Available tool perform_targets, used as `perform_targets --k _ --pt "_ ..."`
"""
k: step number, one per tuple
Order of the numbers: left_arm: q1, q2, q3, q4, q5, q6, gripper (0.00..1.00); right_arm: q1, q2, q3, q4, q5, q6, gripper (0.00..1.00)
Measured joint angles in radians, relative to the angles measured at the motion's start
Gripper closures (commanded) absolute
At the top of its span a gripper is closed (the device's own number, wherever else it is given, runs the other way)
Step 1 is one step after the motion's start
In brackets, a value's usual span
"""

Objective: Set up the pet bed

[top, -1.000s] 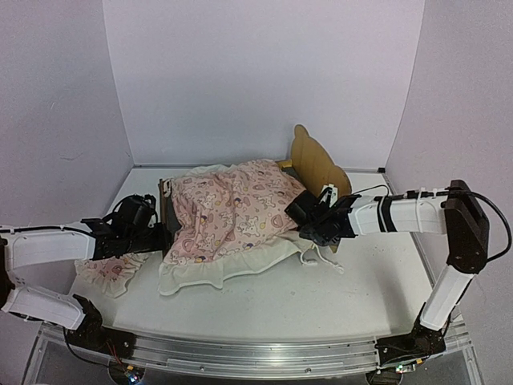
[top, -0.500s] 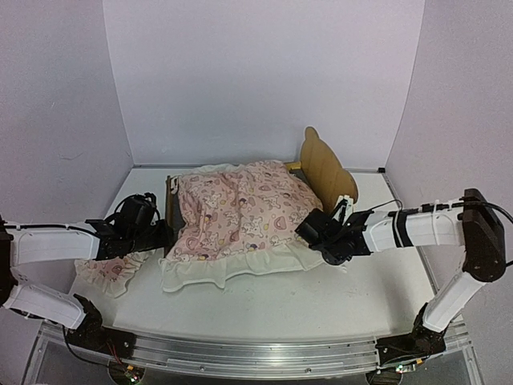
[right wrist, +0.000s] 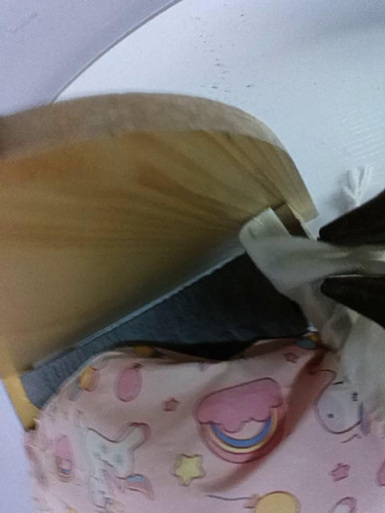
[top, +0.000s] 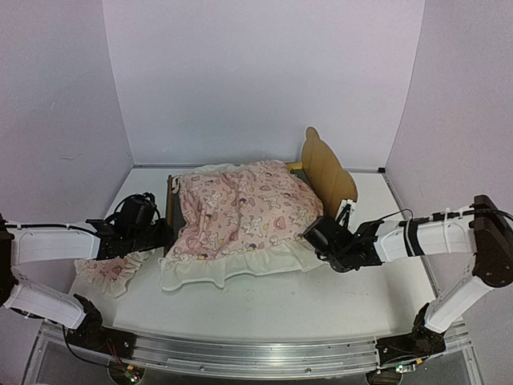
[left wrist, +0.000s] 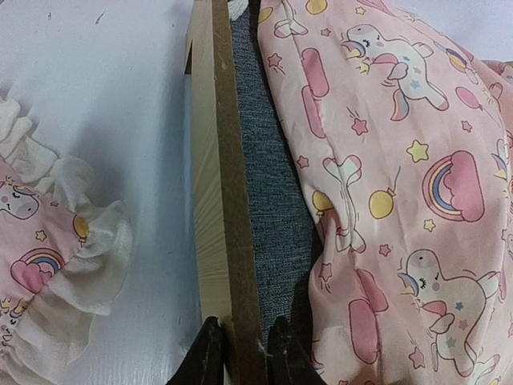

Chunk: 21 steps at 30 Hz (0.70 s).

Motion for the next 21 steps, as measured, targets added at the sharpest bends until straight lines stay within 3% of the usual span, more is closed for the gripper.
perform_targets --k 4,9,10,15,21 --pt "0.002 -0.003 0.0 -0.002 0.003 0.009 0.77 0.0 -0.086 -0.028 -0.066 -0.121 -0.183 0.71" --pt "0.002 -0.01 0.0 -0.011 0.03 0.05 0.7 0.0 -0.179 -0.027 -0.209 -0.243 -0.357 0.76" --pt "0.002 -0.011 0.0 -0.015 0.037 0.054 0.68 0.0 -0.196 -0.021 -0.239 -0.259 -0.38 0.72" --pt "0.0 -0.023 0.013 -0.06 0.056 0.077 0.52 0.0 -0.337 0.069 -0.382 -0.351 -0.565 0.35" --pt "-0.001 -0.069 0.058 -0.132 0.048 0.104 0.35 -0.037 -0.396 0.326 -0.456 -0.361 -0.755 0.13"
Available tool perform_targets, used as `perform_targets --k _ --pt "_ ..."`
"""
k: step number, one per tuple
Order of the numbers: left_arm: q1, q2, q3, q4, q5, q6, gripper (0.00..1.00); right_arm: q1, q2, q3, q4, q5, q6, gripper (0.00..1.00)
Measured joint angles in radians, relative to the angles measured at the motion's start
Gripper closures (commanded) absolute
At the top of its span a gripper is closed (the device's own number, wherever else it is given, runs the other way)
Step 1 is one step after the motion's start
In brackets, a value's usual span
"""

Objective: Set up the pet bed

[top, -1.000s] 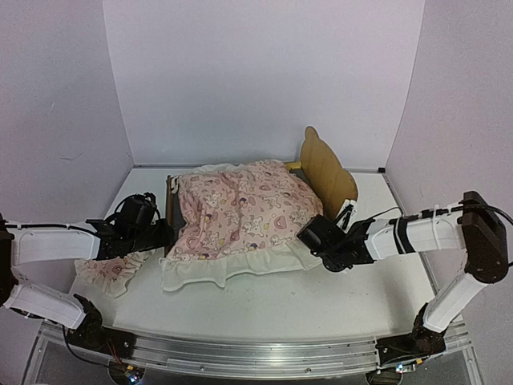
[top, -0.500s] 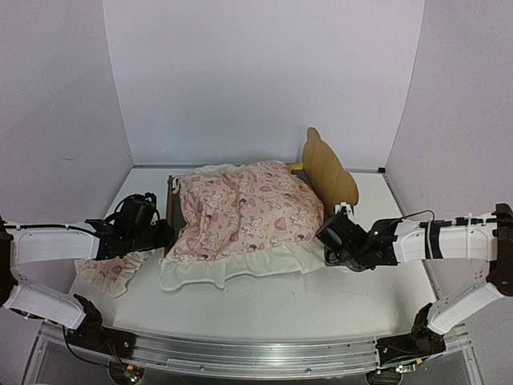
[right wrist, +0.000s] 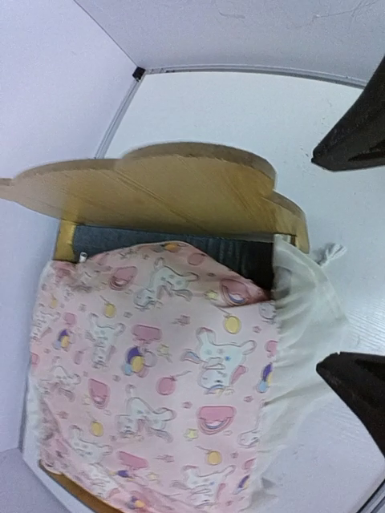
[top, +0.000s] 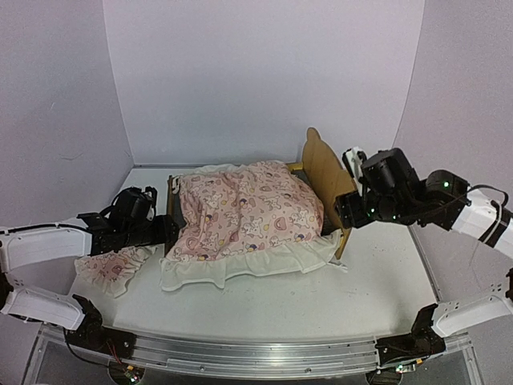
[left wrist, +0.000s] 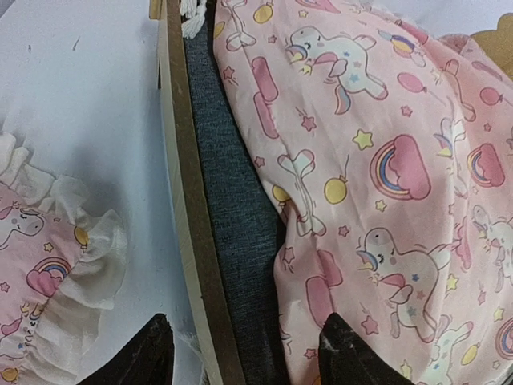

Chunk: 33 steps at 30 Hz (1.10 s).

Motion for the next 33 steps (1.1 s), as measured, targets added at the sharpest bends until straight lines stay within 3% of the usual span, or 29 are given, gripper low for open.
perform_targets --k 4,8,12,18,26,29,31,33 --pt "0.0 -0.018 0.032 -0.032 -0.013 0.01 0.31 -0.064 0.105 0.132 -0.018 -0.006 -0.12 0.09" --pt "0.0 -0.015 0.045 -0.057 -0.013 0.009 0.32 -0.127 0.222 0.194 -0.032 -0.031 -0.177 0.16" --pt "0.0 0.02 0.056 -0.066 0.002 0.006 0.32 -0.249 0.294 0.249 -0.06 -0.039 -0.221 0.11" --pt "0.0 0.044 0.104 -0.107 0.024 0.037 0.29 -0.328 0.379 0.313 -0.086 -0.038 -0.282 0.22" --pt "0.0 0.021 0.228 -0.151 0.004 0.08 0.29 -0.399 0.426 0.321 -0.087 0.021 -0.35 0.55" --pt "0.0 0.024 0.232 -0.153 0.019 0.08 0.29 -0.458 0.44 0.321 -0.048 0.02 -0.395 0.6" --pt "0.0 0.035 0.232 -0.149 0.04 0.08 0.29 -0.52 0.455 0.321 -0.005 0.006 -0.433 0.58" --pt "0.0 0.047 0.231 -0.146 0.076 0.08 0.29 -0.583 0.475 0.321 0.051 -0.006 -0.473 0.43"
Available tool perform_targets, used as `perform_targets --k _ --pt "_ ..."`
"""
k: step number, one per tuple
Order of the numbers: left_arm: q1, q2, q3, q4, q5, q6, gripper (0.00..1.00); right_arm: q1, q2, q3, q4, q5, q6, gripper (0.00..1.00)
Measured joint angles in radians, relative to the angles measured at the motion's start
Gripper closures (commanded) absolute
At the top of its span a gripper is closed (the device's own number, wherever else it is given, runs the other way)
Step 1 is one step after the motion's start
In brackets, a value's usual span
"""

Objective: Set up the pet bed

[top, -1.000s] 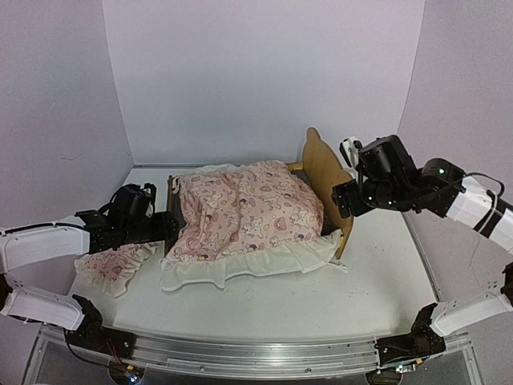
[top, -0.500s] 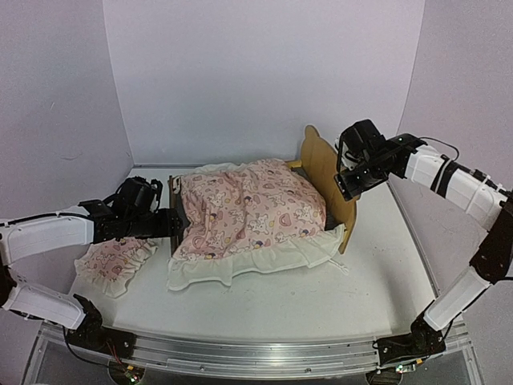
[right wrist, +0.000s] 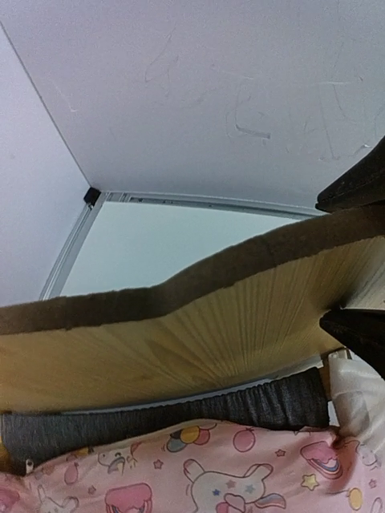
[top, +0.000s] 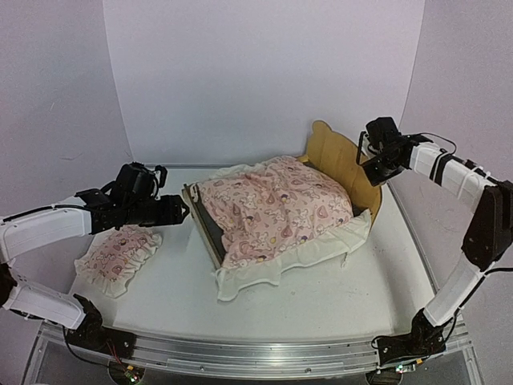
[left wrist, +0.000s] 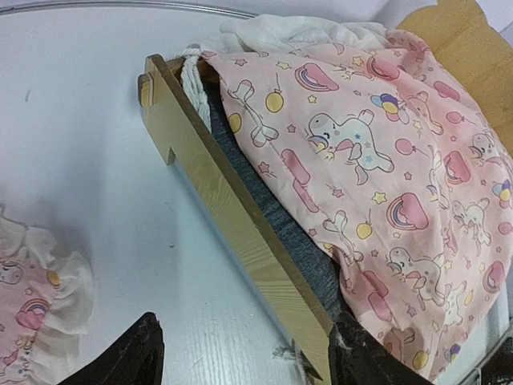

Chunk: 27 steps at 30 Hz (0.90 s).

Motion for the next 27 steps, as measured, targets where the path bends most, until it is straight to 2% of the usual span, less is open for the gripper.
perform_targets --k 3,7,10,13,16,21,25,27 --pt "0.0 -0.001 -0.026 0.055 0.093 -0.001 0.29 -0.06 0.049 0.031 0.027 -0.002 -0.041 0.27" --pt "-0.031 -0.013 -0.086 0.156 0.22 -0.003 0.29 -0.065 0.1 0.132 -0.029 -0.024 -0.016 0.16" --pt "-0.106 -0.009 -0.093 0.208 0.263 0.001 0.3 -0.009 0.07 0.177 -0.074 -0.02 0.014 0.12" --pt "-0.18 0.035 -0.062 0.247 0.298 0.023 0.3 0.105 0.014 0.193 -0.117 -0.033 0.038 0.1" --pt "-0.22 0.125 -0.013 0.287 0.343 0.055 0.31 0.253 -0.046 0.172 -0.123 -0.197 0.066 0.1" --pt "-0.238 0.245 0.017 0.327 0.449 0.107 0.33 0.423 -0.155 -0.084 -0.013 -0.621 0.127 0.11" --pt "-0.267 0.283 0.018 0.345 0.505 0.13 0.45 0.492 -0.188 -0.285 0.088 -0.817 0.176 0.11" --pt "-0.277 0.295 0.021 0.352 0.523 0.128 0.58 0.542 -0.209 -0.386 0.187 -0.872 0.212 0.14"
